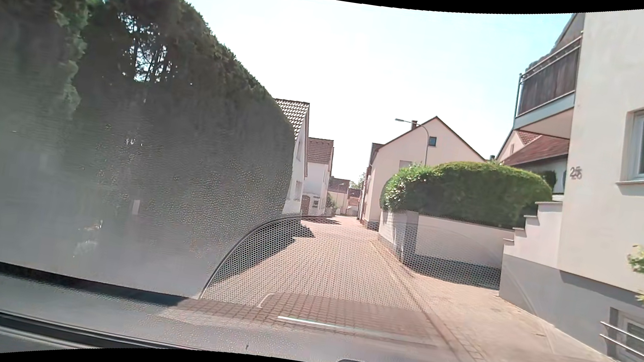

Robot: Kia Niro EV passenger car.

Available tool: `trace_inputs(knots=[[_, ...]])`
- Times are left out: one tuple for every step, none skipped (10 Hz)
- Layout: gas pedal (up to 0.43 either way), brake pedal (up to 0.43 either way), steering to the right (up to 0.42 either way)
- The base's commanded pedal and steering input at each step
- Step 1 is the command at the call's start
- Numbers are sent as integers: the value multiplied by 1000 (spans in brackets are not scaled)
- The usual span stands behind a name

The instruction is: Follow the waypoints while adhering to traffic rules and regulations

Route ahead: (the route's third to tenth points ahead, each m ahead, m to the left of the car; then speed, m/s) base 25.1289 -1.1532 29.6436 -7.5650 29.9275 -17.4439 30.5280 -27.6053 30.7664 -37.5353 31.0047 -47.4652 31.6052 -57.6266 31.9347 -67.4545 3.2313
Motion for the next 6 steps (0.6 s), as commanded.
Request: trace_inputs(knots=[[20,0,1],[20,0,1],[20,0,1],[20,0,-1],[20,0,-3],[8,0,-4]])
